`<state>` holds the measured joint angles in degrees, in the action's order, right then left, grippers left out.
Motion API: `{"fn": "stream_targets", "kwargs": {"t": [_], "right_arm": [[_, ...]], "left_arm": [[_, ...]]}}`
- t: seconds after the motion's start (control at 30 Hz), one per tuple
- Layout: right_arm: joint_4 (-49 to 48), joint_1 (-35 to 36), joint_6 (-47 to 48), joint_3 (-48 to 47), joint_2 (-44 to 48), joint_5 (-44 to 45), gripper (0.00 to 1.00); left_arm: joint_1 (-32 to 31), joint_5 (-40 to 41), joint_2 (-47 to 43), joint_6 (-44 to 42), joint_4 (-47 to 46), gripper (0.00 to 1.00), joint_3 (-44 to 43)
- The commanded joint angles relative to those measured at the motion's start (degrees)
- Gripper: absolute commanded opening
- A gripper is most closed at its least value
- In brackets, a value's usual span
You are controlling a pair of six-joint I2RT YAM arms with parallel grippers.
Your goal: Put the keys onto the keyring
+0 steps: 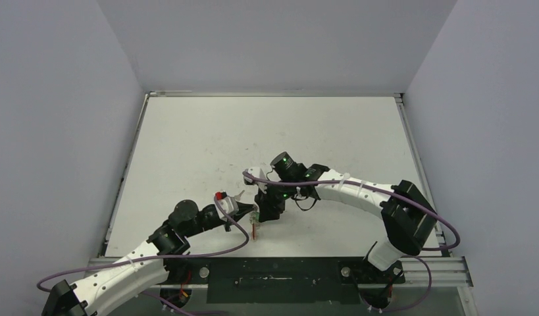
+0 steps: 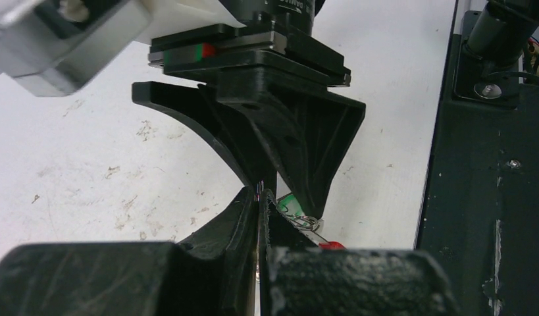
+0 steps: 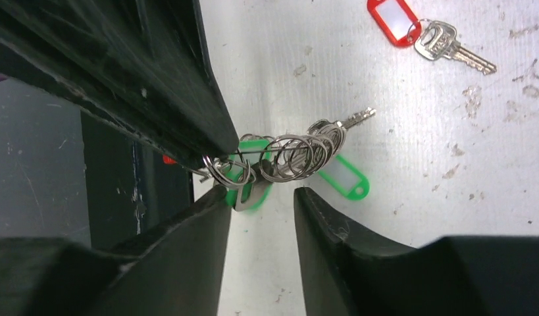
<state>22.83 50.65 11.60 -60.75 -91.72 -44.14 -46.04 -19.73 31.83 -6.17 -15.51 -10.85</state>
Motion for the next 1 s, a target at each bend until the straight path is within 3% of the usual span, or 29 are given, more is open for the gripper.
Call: {"fn": "stream_targets", "kwargs": {"t": [0.0,0.1,0.3,0.5,0.67,0.97], "right_arm": [[-5.7,-1.5,-0.7,2.7,5.9,0.9,0.44],[-9.3,-3.2,-0.5,5.2,9.0,-0.9,0.52],[-15.2,-4.3,4.3,9.6,15.3,-1.8,0.53],[-27.4,-4.9,5.6,15.7,20.6,-3.3,0.56],[-33.0,-4.9,6.0,17.4,19.6,-6.1,0.52],[-35.0,-3.8,5.7,15.7,14.5,-9.5,0.37]], "left_arm": [[-0.1,-0.6,-0.8,0.9,-4.0,0.00,-0.8],[0.0,-1.2,-1.0,0.9,-4.6,0.00,-0.7],[-0.1,-2.7,-1.2,0.7,-5.8,0.00,-0.2],[0.0,-3.5,-1.1,0.6,-6.4,0.00,-0.2],[-0.1,-3.6,-0.8,0.4,-6.4,0.00,-0.4],[-0.1,-3.4,-0.3,0.4,-6.8,0.00,-0.5]]}}
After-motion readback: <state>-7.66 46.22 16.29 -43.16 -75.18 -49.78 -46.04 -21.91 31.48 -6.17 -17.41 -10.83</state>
